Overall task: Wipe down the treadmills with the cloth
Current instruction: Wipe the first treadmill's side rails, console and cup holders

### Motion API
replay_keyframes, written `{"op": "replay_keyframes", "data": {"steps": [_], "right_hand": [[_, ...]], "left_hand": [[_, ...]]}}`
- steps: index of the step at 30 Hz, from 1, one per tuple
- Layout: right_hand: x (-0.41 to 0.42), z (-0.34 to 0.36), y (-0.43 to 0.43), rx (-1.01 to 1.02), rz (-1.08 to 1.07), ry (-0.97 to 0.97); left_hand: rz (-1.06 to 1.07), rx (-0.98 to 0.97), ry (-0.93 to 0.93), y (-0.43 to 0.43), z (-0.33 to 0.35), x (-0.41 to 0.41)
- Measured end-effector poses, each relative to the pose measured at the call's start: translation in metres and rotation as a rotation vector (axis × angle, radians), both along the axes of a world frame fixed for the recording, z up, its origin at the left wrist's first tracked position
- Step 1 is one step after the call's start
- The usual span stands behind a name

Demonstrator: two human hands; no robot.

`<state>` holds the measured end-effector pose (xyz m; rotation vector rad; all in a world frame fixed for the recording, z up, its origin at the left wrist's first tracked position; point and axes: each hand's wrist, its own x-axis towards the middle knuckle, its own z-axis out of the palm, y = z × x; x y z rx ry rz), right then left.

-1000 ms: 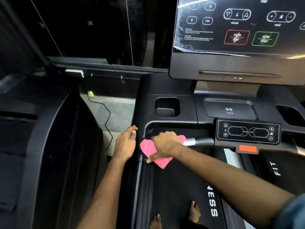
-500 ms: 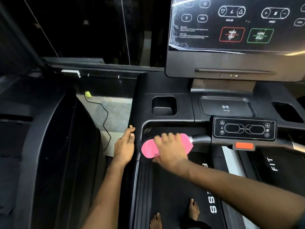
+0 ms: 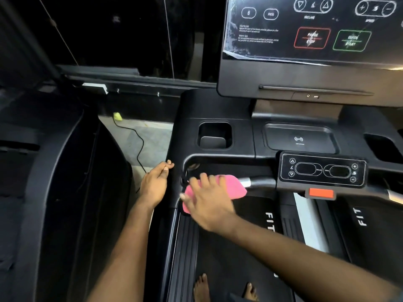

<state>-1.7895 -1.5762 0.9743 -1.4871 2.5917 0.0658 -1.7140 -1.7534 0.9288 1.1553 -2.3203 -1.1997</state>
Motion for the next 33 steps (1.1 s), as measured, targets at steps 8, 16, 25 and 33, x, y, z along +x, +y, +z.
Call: {"op": "replay_keyframes", "data": {"steps": [8, 16, 25, 33], "right_hand": [[0.001, -0.006, -0.042, -0.04, -0.072, 0.019], [0.004, -0.01, -0.039, -0.07, -0.086, 0.06], [-0.074, -0.014, 0.037, -0.136, -0.21, 0.249], [-0.017, -0.024, -0.024, -0.134, -0.261, 0.199]], "left_hand": [[0.017, 0.12, 0.116, 0.0, -0.001, 0.0], [0.052, 0.135, 0.106, 0.007, -0.001, 0.001], [0.18, -0.114, 0.074, 0.036, 0.007, -0.004], [0.083, -0.076, 0.001, 0.023, 0.005, 0.001]]}}
